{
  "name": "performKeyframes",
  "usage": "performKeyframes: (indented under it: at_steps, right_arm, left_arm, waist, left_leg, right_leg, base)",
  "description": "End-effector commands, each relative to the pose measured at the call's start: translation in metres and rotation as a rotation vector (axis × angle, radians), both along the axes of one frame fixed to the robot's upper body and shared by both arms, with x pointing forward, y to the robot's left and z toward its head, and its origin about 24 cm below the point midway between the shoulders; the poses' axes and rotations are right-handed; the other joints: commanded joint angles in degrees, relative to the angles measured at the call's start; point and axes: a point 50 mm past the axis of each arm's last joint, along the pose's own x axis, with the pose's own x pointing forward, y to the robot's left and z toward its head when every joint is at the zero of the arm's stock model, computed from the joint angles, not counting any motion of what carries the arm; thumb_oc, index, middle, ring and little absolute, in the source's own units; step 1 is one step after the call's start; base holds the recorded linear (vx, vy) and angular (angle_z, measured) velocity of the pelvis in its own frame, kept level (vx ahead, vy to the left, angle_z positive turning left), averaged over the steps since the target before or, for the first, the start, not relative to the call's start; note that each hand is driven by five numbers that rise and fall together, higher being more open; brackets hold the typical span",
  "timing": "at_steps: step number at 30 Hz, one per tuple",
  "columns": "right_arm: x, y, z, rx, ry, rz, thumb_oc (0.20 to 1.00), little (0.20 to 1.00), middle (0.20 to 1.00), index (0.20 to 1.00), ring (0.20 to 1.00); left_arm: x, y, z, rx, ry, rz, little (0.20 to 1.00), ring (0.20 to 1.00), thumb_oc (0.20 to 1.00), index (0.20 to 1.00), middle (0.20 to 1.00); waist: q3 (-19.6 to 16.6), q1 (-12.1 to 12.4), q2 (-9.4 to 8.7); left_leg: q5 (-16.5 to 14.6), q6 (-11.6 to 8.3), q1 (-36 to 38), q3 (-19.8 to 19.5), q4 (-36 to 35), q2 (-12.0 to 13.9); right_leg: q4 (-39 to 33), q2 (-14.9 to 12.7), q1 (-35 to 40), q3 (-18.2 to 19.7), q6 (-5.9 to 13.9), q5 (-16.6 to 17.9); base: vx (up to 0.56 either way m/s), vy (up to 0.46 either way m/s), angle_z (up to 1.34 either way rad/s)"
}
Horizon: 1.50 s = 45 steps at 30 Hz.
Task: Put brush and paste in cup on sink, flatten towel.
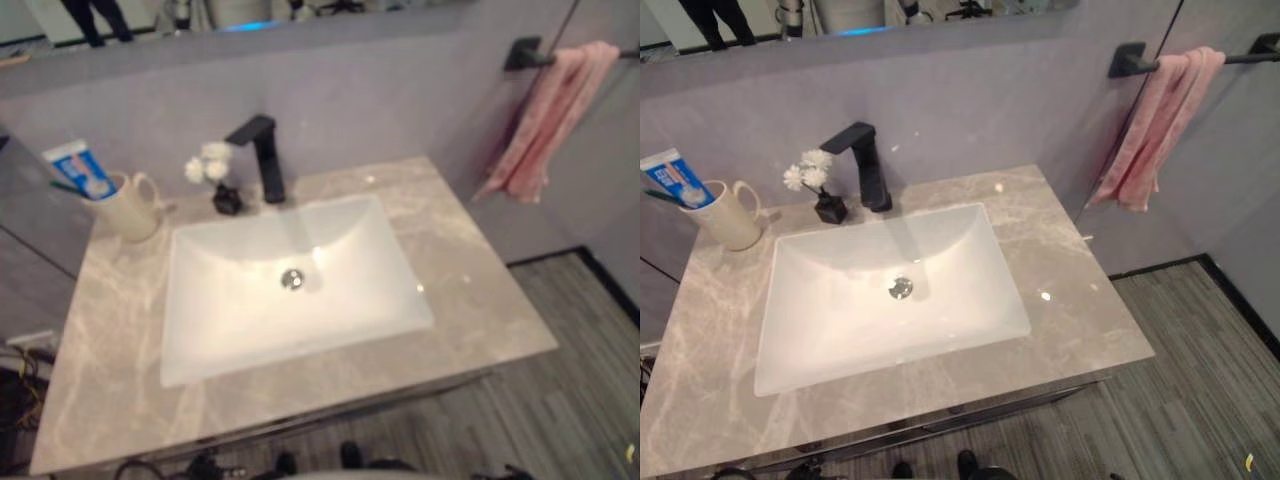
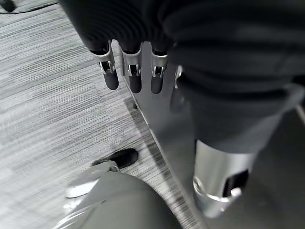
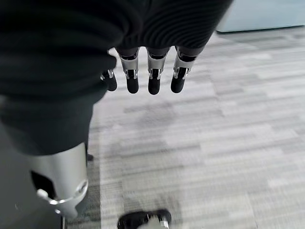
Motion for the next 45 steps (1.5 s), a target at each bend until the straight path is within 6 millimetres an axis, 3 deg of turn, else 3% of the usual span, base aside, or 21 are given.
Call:
performKeyframes:
  at_steps: [1,7,8,9,11,13,15,20,21,23,26,28,31,32,34,36,37,38,41,42,45]
  right_arm:
    - [-0.002,0.01,-0.005,0.03,0.022,0.023,1.0,1.0,1.0,1.0,1.0]
    - [0.013,0.018,-0.005,0.043,-0.018,0.035,1.0,1.0,1.0,1.0,1.0]
    - [0.019,0.022,-0.006,0.047,-0.027,0.056,1.0,1.0,1.0,1.0,1.0]
    - [0.027,0.03,-0.007,0.059,-0.048,0.086,1.0,1.0,1.0,1.0,1.0]
    - [0.02,0.032,-0.009,0.063,-0.028,0.096,1.0,1.0,1.0,1.0,1.0]
    - [0.017,0.033,-0.01,0.064,-0.017,0.103,1.0,1.0,1.0,1.0,1.0]
    - [0.013,0.034,-0.01,0.061,-0.007,0.098,1.0,1.0,1.0,1.0,1.0]
    - [0.013,0.032,-0.01,0.059,-0.02,0.075,1.0,1.0,1.0,1.0,1.0]
    - [0.014,0.035,-0.011,0.065,-0.018,0.079,1.0,1.0,1.0,1.0,1.0]
    - [0.014,0.035,-0.011,0.065,-0.018,0.079,1.0,1.0,1.0,1.0,1.0]
    - [0.013,0.041,-0.013,0.078,-0.008,0.093,1.0,1.0,1.0,1.0,1.0]
    - [0.013,0.039,-0.012,0.07,-0.004,0.105,1.0,1.0,1.0,1.0,1.0]
    - [0.01,0.036,-0.012,0.057,0.011,0.127,1.0,1.0,1.0,1.0,1.0]
    - [0.012,0.031,-0.01,0.041,0.006,0.132,1.0,1.0,1.0,1.0,1.0]
    - [0.012,0.031,-0.01,0.041,0.005,0.131,1.0,1.0,1.0,1.0,1.0]
    - [0.016,0.021,-0.005,0.004,-0.001,0.13,1.0,1.0,1.0,1.0,1.0]
    - [0.019,0.018,-0.004,-0.005,-0.009,0.132,1.0,1.0,1.0,1.0,1.0]
    - [0.023,0.014,-0.002,-0.019,-0.014,0.13,1.0,1.0,1.0,1.0,1.0]
    - [0.024,0.014,-0.002,-0.021,-0.015,0.134,1.0,1.0,1.0,1.0,1.0]
    - [0.025,0.015,-0.002,-0.016,-0.011,0.153,1.0,1.0,1.0,1.0,1.0]
    - [0.022,0.013,-0.002,-0.019,-0.01,0.135,1.0,1.0,1.0,1.0,1.0]
  left_arm:
    - [0.008,0.01,0.004,0.042,-0.022,-0.065,1.0,1.0,1.0,1.0,1.0]
    - [0.027,0.012,0.009,0.075,-0.046,-0.164,1.0,1.0,1.0,1.0,1.0]
    - [0.033,0.012,0.01,0.087,-0.058,-0.186,1.0,1.0,1.0,1.0,1.0]
    - [0.038,0.013,0.012,0.105,-0.063,-0.216,1.0,1.0,1.0,1.0,1.0]
    - [0.039,0.013,0.013,0.11,-0.066,-0.227,1.0,1.0,1.0,1.0,1.0]
    - [0.039,0.013,0.012,0.107,-0.066,-0.222,1.0,1.0,1.0,1.0,1.0]
    - [0.038,0.01,0.011,0.098,-0.062,-0.226,1.0,1.0,1.0,1.0,1.0]
    - [0.038,0.001,0.009,0.081,-0.063,-0.245,1.0,1.0,1.0,1.0,1.0]
    - [0.041,-0.001,0.009,0.08,-0.072,-0.251,1.0,1.0,1.0,1.0,1.0]
    - [0.041,-0.001,0.009,0.08,-0.072,-0.251,1.0,1.0,1.0,1.0,1.0]
    - [0.045,-0.005,0.01,0.067,-0.094,-0.226,1.0,1.0,1.0,1.0,1.0]
    - [0.048,-0.006,0.011,0.067,-0.109,-0.212,1.0,1.0,1.0,1.0,1.0]
    - [0.054,-0.011,0.011,0.073,-0.118,-0.271,1.0,1.0,1.0,1.0,1.0]
    - [0.066,-0.015,0.015,0.09,-0.147,-0.327,1.0,1.0,1.0,1.0,1.0]
    - [0.066,-0.015,0.015,0.09,-0.148,-0.327,1.0,1.0,1.0,1.0,1.0]
    - [0.079,-0.025,0.018,0.087,-0.185,-0.375,1.0,1.0,1.0,1.0,1.0]
    - [0.082,-0.027,0.018,0.086,-0.192,-0.377,1.0,1.0,1.0,1.0,1.0]
    - [0.081,-0.029,0.017,0.081,-0.19,-0.369,1.0,1.0,1.0,1.0,1.0]
    - [0.078,-0.03,0.016,0.078,-0.181,-0.365,1.0,1.0,1.0,1.0,1.0]
    - [0.071,-0.027,0.013,0.077,-0.162,-0.341,1.0,1.0,1.0,1.0,1.0]
    - [0.062,-0.029,0.01,0.056,-0.141,-0.314,1.0,1.0,1.0,1.0,1.0]
  waist:
    - [-0.68,0.67,-0.63]
    - [0.45,0.31,0.06]
    - [1.01,1.07,-0.05]
    - [1.58,2.04,-0.17]
    - [1.59,1.46,-0.65]
    - [1.33,1.76,-0.8]
    - [1.06,2.08,-0.69]
    - [-0.36,2.04,-0.21]
    - [-0.92,2.96,-0.1]
    - [-0.89,3.01,-0.11]
    - [-2.32,3.08,-1.25]
    - [-2.25,3.42,-1.35]
    - [-1.86,2.8,-1.72]
    - [-0.96,2.72,-2.03]
    - [-0.94,2.71,-2.03]
    - [-0.19,3.72,-2.69]
    - [0.06,4.0,-2.75]
    - [0.64,5.06,-3.0]
    - [0.75,5.41,-3.07]
    - [0.91,6.62,-3.36]
    - [0.61,7.08,-3.04]
  left_leg:
    - [-7.4,6.0,-2.89,2.28,6.29,-6.47]
    - [-6.19,7.08,-4.95,6.79,3.9,-7.14]
    - [-6.18,7.02,-5.29,8.73,3.51,-6.61]
    - [-6.19,6.77,-6.03,10.39,3.98,-5.76]
    - [-6.29,6.58,-4.43,12.05,2.62,-5.45]
    - [-6.29,6.53,-3.98,13.18,1.98,-5.3]
    - [-6.29,6.43,-2.77,15.48,0.85,-4.73]
    - [-6.42,6.52,-1.01,20.56,-1.58,-3.78]
    - [-6.71,6.49,-1.09,23.0,-1.06,-2.93]
    - [-6.73,6.48,-1.05,23.03,-1.03,-2.93]
    - [-6.74,5.71,-1.39,28.45,-0.66,-2.07]
    - [-5.9,5.08,-1.57,29.51,-0.54,-1.38]
    - [-4.34,3.94,-1.7,27.78,-0.82,-0.64]
    - [-2.39,2.63,-2.87,25.02,-0.65,-0.27]
    - [-2.32,2.59,-2.88,24.98,-0.67,-0.26]
    - [-0.61,1.54,-5.47,15.35,-0.15,-1.51]
    - [-0.7,1.37,-5.99,12.41,0.54,-1.85]
    - [-1.2,1.47,-7.3,4.73,2.75,-3.22]
    - [-1.24,1.55,-7.8,1.24,3.37,-4.01]
    - [-1.75,1.77,-8.52,-5.28,6.07,-5.78]
    - [-2.26,1.88,-8.17,-6.06,7.53,-6.16]
  right_leg:
    - [3.68,-0.35,-5.28,2.29,4.63,-1.32]
    - [1.95,-1.94,-9.72,4.09,6.81,2.92]
    - [1.8,-2.86,-10.7,-0.06,6.98,2.36]
    - [5.44,-4.17,-11.94,-9.49,5.95,-0.82]
    - [10.34,-3.97,-10.88,-12.6,5.12,-4.3]
    - [11.36,-4.11,-10.51,-13.93,4.92,-5.2]
    - [13.23,-5.46,-8.53,-19.34,4.32,-7.54]
    - [13.21,-7.16,-5.47,-21.84,5.01,-8.28]
    - [13.59,-9.71,-3.64,-27.3,4.83,-8.52]
    - [13.59,-9.71,-3.6,-27.27,4.84,-8.53]
    - [6.75,-8.56,-0.23,-28.77,6.22,-7.15]
    - [5.25,-7.35,-0.53,-26.42,5.79,-6.63]
    - [4.57,-5.42,-0.33,-23.87,4.67,-7.58]
    - [3.51,-4.38,-0.62,-22.32,3.54,-7.35]
    - [3.43,-4.37,-0.59,-22.35,3.51,-7.29]
    - [-0.04,-3.26,-0.41,-21.37,2.4,-6.12]
    - [-0.26,-2.99,-0.45,-20.77,2.16,-5.79]
    - [-0.52,-2.26,-0.6,-18.6,1.67,-5.46]
    - [-0.57,-1.83,-0.65,-17.6,1.44,-5.38]
    - [-0.32,-0.62,-0.41,-14.77,1.03,-5.14]
    - [-0.26,-0.07,0.4,-14.08,0.62,-5.27]
  base:
    - [-0.13,0.209,-0.39]
    - [-0.21,0.273,-0.52]
    - [-0.19,0.096,-1.13]
    - [-0.2,0.115,-1.23]
    - [-0.08,0.047,-1.27]
    - [-0.02,0.007,-0.78]
    - [-0.02,-0.016,-0.68]
    - [-0.04,-0.07,-0.72]
    - [-0.03,-0.104,-1.03]
    - [-0.02,-0.127,-0.97]
    - [-0.06,-0.339,-0.99]
    - [-0.08,-0.306,-1.68]
    - [-0.07,-0.38,-0.95]
    - [-0.11,-0.377,-0.21]
    - [-0.08,-0.24,-0.28]
    - [-0.14,-0.397,-0.16]
    - [-0.12,-0.375,0.1]
    - [-0.07,-0.234,0.0]
    - [-0.05,-0.175,-0.74]
    - [-0.03,-0.165,-0.74]
    - [0.0,-0.119,-0.32]
